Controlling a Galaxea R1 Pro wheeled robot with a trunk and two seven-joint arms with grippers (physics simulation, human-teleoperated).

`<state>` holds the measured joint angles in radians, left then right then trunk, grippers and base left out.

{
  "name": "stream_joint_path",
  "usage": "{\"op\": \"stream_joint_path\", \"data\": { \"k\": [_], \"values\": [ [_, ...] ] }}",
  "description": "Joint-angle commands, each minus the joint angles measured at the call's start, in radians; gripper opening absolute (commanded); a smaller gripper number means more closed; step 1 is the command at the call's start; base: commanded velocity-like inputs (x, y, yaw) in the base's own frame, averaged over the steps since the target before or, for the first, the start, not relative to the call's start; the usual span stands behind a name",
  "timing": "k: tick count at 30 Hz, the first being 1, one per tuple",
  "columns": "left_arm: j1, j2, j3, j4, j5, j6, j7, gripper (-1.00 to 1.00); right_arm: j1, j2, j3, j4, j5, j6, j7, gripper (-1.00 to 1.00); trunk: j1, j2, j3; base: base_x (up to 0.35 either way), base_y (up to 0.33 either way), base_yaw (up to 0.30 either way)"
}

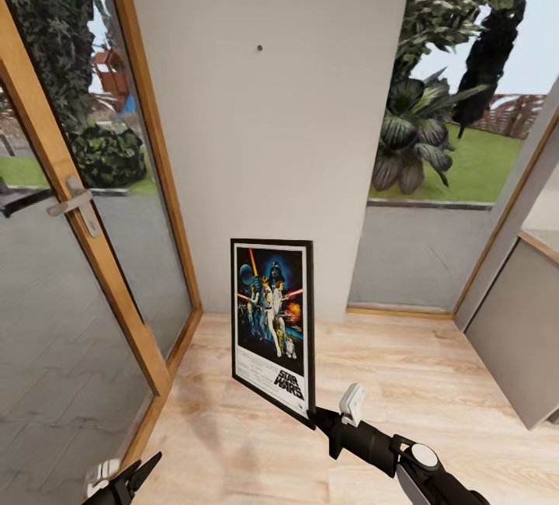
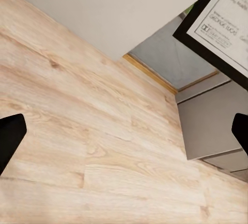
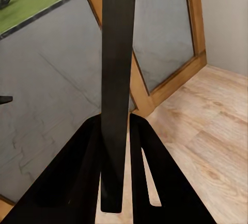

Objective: Pick up the poster from the kitchen countertop and hang it on one of the wall nails in the kitchen.

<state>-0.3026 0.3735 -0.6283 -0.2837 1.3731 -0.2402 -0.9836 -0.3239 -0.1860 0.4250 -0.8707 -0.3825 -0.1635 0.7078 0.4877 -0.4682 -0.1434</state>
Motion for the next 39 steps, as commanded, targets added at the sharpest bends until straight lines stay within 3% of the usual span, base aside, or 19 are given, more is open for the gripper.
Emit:
{"op": "stream_joint_path", "data": {
  "k": [1,17,39],
  "values": [
    [-0.001,0.001,-0.008,0.000,0.009,-0.005,-0.001,1.00,-0.001,-0.001,0.004,0.000,-0.009,-0.002,0.002,-1.00,0.001,-0.002,-0.002,0.050,0.059,0.000],
    [-0.001,0.001,-0.009,0.000,0.008,-0.005,-0.001,1.00,-0.001,-0.001,0.004,0.000,-0.009,-0.002,0.002,-1.00,0.001,-0.002,0.002,0.008,0.009,-0.209],
    [-0.001,0.001,-0.009,0.004,0.011,-0.006,-0.002,1.00,-0.001,-0.001,0.003,0.000,-0.009,-0.002,0.002,-1.00,0.001,-0.002,0.003,0.000,0.000,-0.029]
  ]
}}
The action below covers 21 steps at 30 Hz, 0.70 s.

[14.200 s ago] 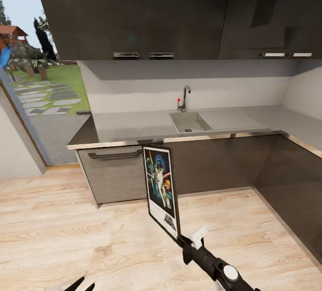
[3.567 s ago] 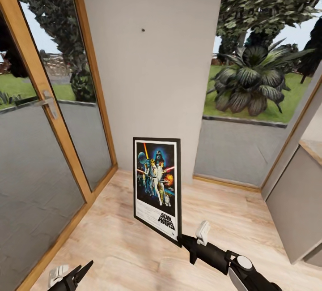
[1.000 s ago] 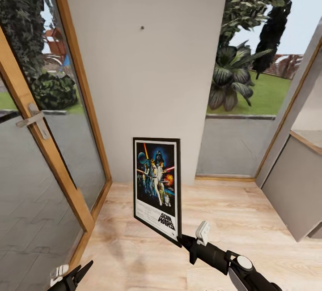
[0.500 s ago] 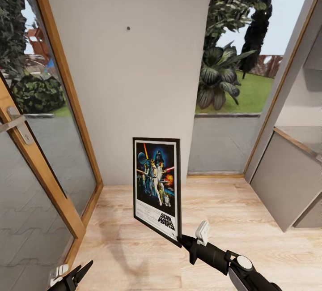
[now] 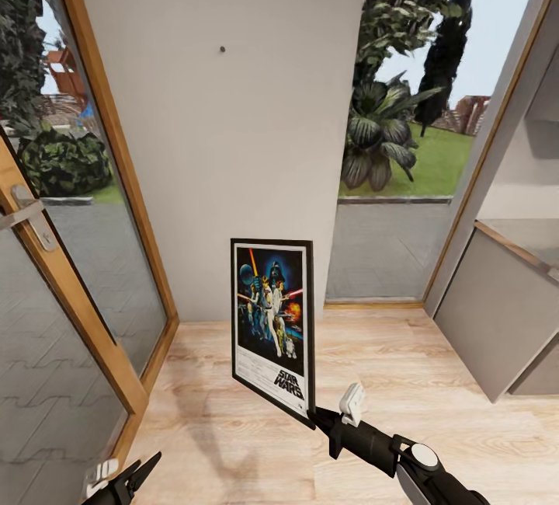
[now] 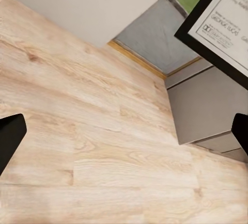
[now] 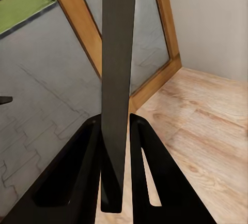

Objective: Pick up the poster from the kitchen countertop and hang it on one of the wall nails in the kitchen.

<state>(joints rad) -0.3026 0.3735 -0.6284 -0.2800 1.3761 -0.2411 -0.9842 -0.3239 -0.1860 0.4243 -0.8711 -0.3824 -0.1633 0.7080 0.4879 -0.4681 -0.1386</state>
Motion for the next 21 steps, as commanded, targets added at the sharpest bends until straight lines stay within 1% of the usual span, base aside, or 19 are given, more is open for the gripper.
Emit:
{"op": "stream_joint_path", "data": {
  "k": [1,2,4,6,10,11,14,15,17,18,19,21],
  "values": [
    [-0.001,0.001,-0.009,0.003,0.009,-0.005,-0.002,1.00,-0.001,-0.001,0.004,0.000,-0.009,-0.002,0.002,-1.00,0.000,-0.002,-0.002,0.000,0.000,0.000],
    [-0.001,-0.014,-0.011,0.045,0.008,-0.007,-0.005,1.00,-0.003,0.002,0.004,-0.008,-0.007,0.000,0.003,-1.00,0.000,-0.002,-0.002,0.000,0.000,0.000],
    [-0.001,-0.023,-0.012,0.075,0.008,-0.008,-0.008,1.00,-0.007,0.006,0.004,-0.021,-0.005,0.011,0.002,-1.00,0.000,-0.002,-0.002,0.000,0.000,0.000],
    [-0.001,-0.034,-0.012,0.134,0.009,-0.009,-0.038,1.00,-0.024,0.012,0.004,-0.076,-0.004,0.108,0.000,-1.00,0.000,-0.002,-0.002,0.000,0.000,0.000],
    [-0.001,-0.037,-0.013,0.184,0.011,-0.008,-0.094,1.00,-0.042,0.015,0.003,-0.123,-0.005,0.188,-0.003,-1.00,0.000,-0.002,-0.002,0.000,0.000,0.000],
    [-0.001,-0.038,-0.013,0.201,0.011,-0.008,-0.117,1.00,-0.052,0.016,0.003,-0.146,-0.005,0.211,-0.004,-1.00,0.000,-0.002,-0.002,0.000,0.000,0.000],
    [-0.001,-0.039,-0.014,0.216,0.010,-0.008,-0.136,1.00,-0.075,0.018,0.003,-0.176,-0.006,0.233,-0.008,-1.00,0.000,-0.002,-0.002,0.000,0.000,0.000],
    [-0.001,-0.043,-0.014,0.222,0.009,-0.008,-0.143,1.00,-0.099,0.021,0.003,-0.190,-0.007,0.249,-0.010,-1.00,0.000,-0.002,-0.002,0.000,0.000,0.000],
    [-0.001,-0.049,-0.014,0.226,0.008,-0.010,-0.148,1.00,-0.128,0.025,0.004,-0.201,-0.009,0.279,-0.012,-1.00,0.000,-0.002,-0.002,0.000,0.000,0.000],
    [-0.001,-0.051,-0.014,0.228,0.008,-0.011,-0.149,1.00,-0.143,0.026,0.004,-0.206,-0.010,0.302,-0.012,-1.00,0.000,-0.002,-0.002,0.000,0.000,0.000],
    [-0.001,-0.054,-0.014,0.230,0.008,-0.013,-0.151,1.00,-0.169,0.028,0.005,-0.221,-0.010,0.352,-0.011,-1.00,0.000,-0.002,-0.002,0.000,0.000,0.000],
    [-0.001,-0.056,-0.014,0.231,0.008,-0.014,-0.153,1.00,-0.190,0.030,0.005,-0.249,-0.011,0.402,-0.011,-1.00,0.000,-0.002,-0.002,0.000,0.000,0.000]
  ]
}}
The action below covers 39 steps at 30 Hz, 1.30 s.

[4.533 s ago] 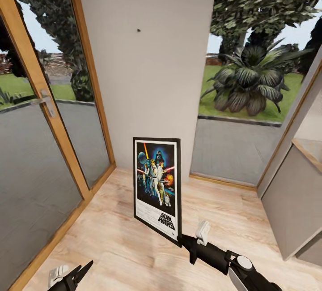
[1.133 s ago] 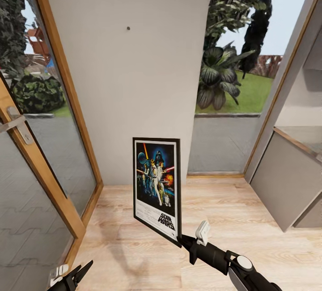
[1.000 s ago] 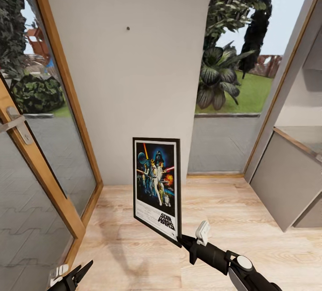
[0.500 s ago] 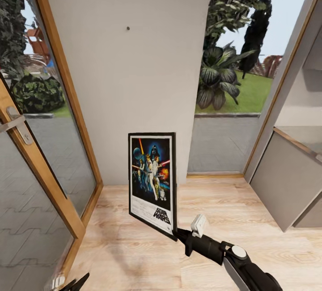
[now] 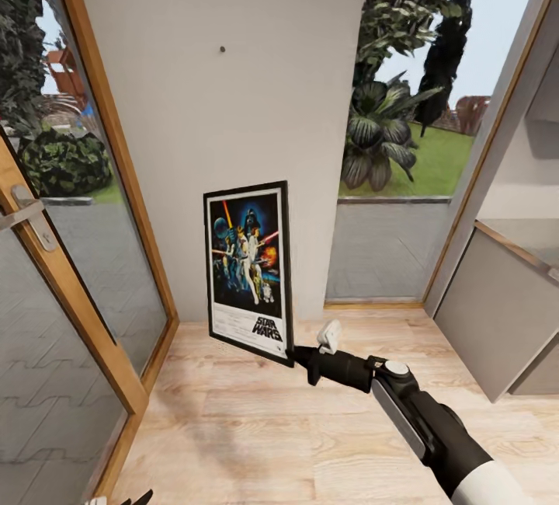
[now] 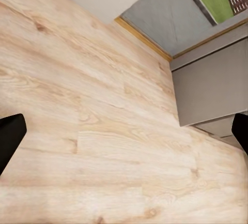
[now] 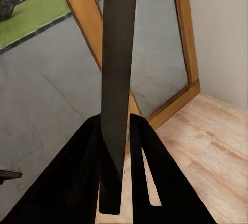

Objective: Pick up the poster from the kitchen countertop and hang it on one of the wall nails in the kitchen.

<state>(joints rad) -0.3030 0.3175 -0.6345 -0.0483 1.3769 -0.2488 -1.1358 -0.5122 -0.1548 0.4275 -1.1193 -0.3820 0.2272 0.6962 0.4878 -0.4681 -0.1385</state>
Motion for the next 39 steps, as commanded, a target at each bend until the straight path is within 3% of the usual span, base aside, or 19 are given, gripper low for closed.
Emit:
{"op": "stream_joint_path", "data": {
  "k": [1,6,9,12,18,20,21,23,26,39],
  "values": [
    [-0.001,0.000,-0.008,0.000,0.007,-0.006,-0.002,1.00,-0.009,0.001,0.002,-0.019,-0.011,0.033,0.001,-1.00,0.001,-0.002,-0.002,0.000,0.000,0.000],
    [-0.001,-0.002,-0.008,0.002,0.007,-0.007,-0.001,1.00,-0.070,0.017,0.002,-0.153,-0.009,0.167,0.000,-1.00,0.001,-0.002,-0.002,0.000,0.000,0.000],
    [-0.001,-0.003,-0.008,0.002,0.007,-0.007,-0.001,1.00,-0.111,0.021,0.002,-0.180,-0.011,0.226,0.000,-1.00,0.001,-0.002,-0.002,0.000,0.000,0.000],
    [-0.001,-0.003,-0.006,0.002,0.008,-0.007,-0.001,1.00,-0.222,0.053,0.002,-0.202,-0.015,0.317,0.006,-1.00,0.001,-0.002,-0.002,0.000,0.000,0.000],
    [-0.001,-0.003,-0.005,0.002,0.009,-0.007,-0.001,1.00,-0.347,0.074,0.002,-0.207,-0.015,0.416,0.092,-1.00,0.001,-0.002,-0.002,0.000,0.000,0.000],
    [-0.001,-0.003,-0.005,0.002,0.009,-0.007,-0.001,1.00,-0.415,0.076,0.002,-0.208,-0.079,0.428,0.115,-1.00,0.001,-0.002,-0.002,0.000,0.000,0.000],
    [-0.001,-0.003,-0.004,0.002,0.009,-0.007,-0.001,1.00,-0.422,0.076,0.001,-0.208,-0.119,0.428,0.117,-1.00,0.001,-0.002,-0.002,0.000,0.000,0.000],
    [-0.001,-0.003,-0.004,0.002,0.009,-0.007,-0.001,1.00,-0.429,0.075,0.000,-0.208,-0.158,0.427,0.118,-1.00,0.001,-0.002,-0.002,0.000,0.000,0.000],
    [-0.001,-0.003,-0.005,0.002,0.008,-0.007,-0.001,1.00,-0.433,0.075,-0.001,-0.207,-0.183,0.425,0.117,-1.00,0.001,-0.002,-0.002,0.000,0.000,0.000],
    [-0.001,-0.003,-0.005,0.002,0.008,-0.008,-0.001,1.00,-0.436,0.077,0.001,-0.220,-0.203,0.401,0.115,-1.00,0.001,-0.002,-0.002,0.000,0.000,0.000]
  ]
}}
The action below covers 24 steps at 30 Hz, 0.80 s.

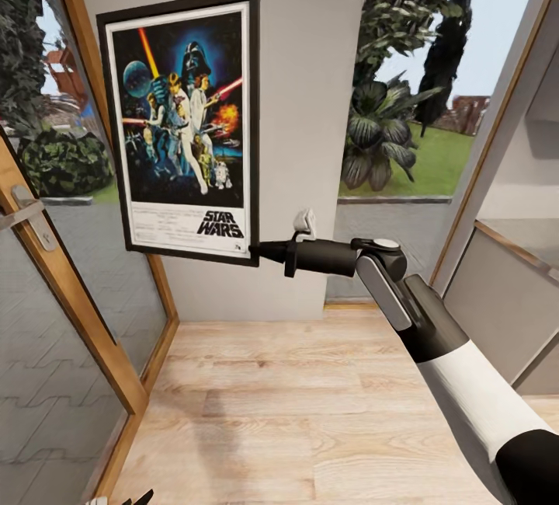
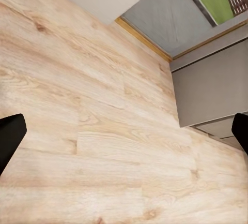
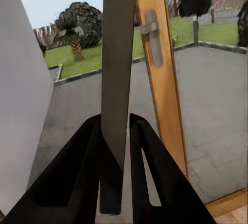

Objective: Pick up the poster from the kitchen countertop and hang it on one of the wall nails in the kitchen.

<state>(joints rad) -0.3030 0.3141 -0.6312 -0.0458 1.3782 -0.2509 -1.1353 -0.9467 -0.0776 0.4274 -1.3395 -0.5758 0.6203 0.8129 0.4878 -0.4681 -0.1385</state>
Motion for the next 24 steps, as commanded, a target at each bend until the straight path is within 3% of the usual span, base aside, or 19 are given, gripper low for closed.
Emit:
{"op": "stream_joint_path", "data": {
  "k": [1,21,24],
  "values": [
    [-0.001,0.000,-0.008,0.000,0.007,-0.006,-0.001,1.00,-0.001,-0.001,0.001,-0.002,-0.010,0.002,-0.001,-1.00,0.001,-0.002,-0.002,0.000,0.000,0.000],
    [-0.001,0.000,-0.008,0.000,0.007,-0.008,-0.004,1.00,0.000,-0.003,0.005,-0.012,-0.004,-0.048,0.002,-1.00,0.001,-0.002,-0.002,0.000,0.000,0.000],
    [-0.001,0.000,-0.008,0.000,0.007,-0.008,-0.006,1.00,0.000,-0.007,0.009,-0.012,-0.004,-0.106,0.003,-1.00,0.001,-0.002,-0.002,0.000,0.000,0.000]
  ]
}}
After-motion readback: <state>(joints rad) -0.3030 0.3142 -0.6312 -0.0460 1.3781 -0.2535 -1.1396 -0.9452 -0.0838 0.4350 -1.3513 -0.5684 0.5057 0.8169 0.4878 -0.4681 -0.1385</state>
